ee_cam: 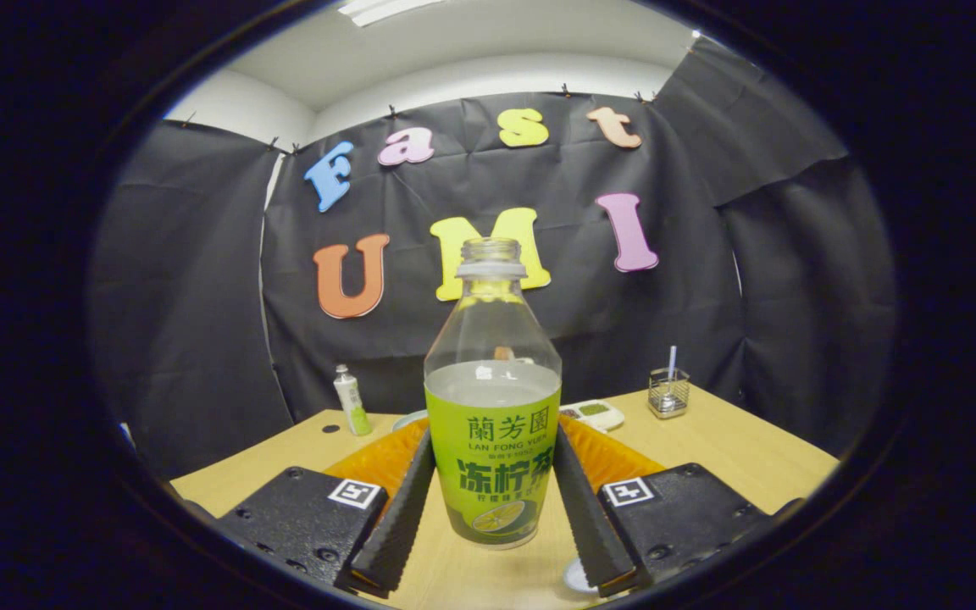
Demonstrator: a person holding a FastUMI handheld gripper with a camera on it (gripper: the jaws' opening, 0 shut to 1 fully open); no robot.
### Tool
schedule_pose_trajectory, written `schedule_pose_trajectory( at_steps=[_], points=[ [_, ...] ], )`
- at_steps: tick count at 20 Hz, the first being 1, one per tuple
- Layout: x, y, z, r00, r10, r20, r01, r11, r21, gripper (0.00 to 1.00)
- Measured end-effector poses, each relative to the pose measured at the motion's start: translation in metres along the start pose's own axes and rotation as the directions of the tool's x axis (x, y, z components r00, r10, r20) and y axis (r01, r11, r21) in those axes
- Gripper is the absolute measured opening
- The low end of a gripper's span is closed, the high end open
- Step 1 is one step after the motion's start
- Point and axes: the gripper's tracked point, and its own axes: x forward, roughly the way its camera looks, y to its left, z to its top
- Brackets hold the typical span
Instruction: Take the bottle from table, then pour the juice into the cup, finally place the bottle on the coaster
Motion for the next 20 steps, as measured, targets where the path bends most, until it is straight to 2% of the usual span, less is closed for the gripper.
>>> schedule_pose_trajectory(
  at_steps=[4, 8, 11, 20],
  points=[
    [0.024, 0.007, -0.017, 1.000, -0.013, 0.001, 0.013, 0.999, -0.037, 0.81],
    [0.050, 0.012, -0.043, 0.998, -0.001, -0.056, -0.001, 0.999, -0.043, 0.81],
    [0.069, 0.003, -0.063, 0.994, -0.029, -0.103, 0.024, 0.999, -0.049, 0.81],
    [0.096, 0.000, -0.090, 0.987, -0.069, -0.143, 0.064, 0.997, -0.043, 0.81]
  ],
)
